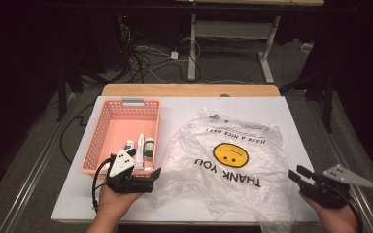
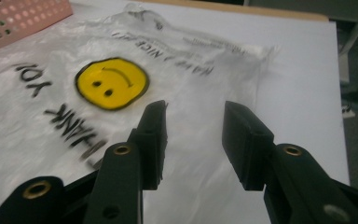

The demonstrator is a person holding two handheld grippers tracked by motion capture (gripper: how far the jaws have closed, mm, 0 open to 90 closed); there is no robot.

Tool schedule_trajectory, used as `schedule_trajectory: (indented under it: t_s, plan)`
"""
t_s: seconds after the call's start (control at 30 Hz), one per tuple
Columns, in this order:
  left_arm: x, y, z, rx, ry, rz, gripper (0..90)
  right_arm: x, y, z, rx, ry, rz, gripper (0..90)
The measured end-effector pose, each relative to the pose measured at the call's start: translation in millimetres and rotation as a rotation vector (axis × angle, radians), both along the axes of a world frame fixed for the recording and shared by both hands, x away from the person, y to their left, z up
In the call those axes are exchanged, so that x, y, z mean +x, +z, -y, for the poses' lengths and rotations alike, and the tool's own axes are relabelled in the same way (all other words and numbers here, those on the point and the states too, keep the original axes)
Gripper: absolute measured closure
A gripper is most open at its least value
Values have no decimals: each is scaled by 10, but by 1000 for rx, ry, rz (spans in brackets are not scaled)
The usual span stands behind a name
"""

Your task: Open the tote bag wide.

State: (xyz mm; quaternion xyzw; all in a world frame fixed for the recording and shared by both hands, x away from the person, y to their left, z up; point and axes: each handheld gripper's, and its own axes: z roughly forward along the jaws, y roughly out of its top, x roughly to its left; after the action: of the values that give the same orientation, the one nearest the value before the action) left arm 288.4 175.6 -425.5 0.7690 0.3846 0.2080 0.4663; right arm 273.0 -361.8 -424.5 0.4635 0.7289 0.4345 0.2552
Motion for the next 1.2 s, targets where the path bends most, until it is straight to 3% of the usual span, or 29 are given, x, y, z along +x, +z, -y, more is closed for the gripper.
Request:
schedule_trajectory:
  t_s: [0.1, 0.13, 0.17, 0.43, 0.67, 0.83, 1.07, 1.2]
  plan:
    - [12, -23, -2, -13, -10, -6, 0, 325, 29, 6, -10, 1, 12, 616]
    - [12, -23, -2, -13, -10, -6, 0, 325, 29, 6, -10, 1, 12, 616]
    - [12, -32, 3, -19, -19, 1, 0, 577, 28, -1, -19, -11, 12, 609]
    - [11, -44, 60, -13, -33, -6, 0, 1393, -19, -37, -43, -51, -60, 588]
    - [12, -51, 57, -22, -27, -12, 0, 1898, 38, -438, -75, 13, -89, 593]
    - [12, -50, 34, -28, -22, -14, 0, 2123, 41, -731, -97, 54, -107, 586]
    - [17, -59, 40, -34, -22, -17, 0, 2310, -193, -999, -129, 101, -187, 534]
    - [16, -59, 42, -36, -20, -18, 0, 2371, -292, -1067, -157, 93, -221, 545]
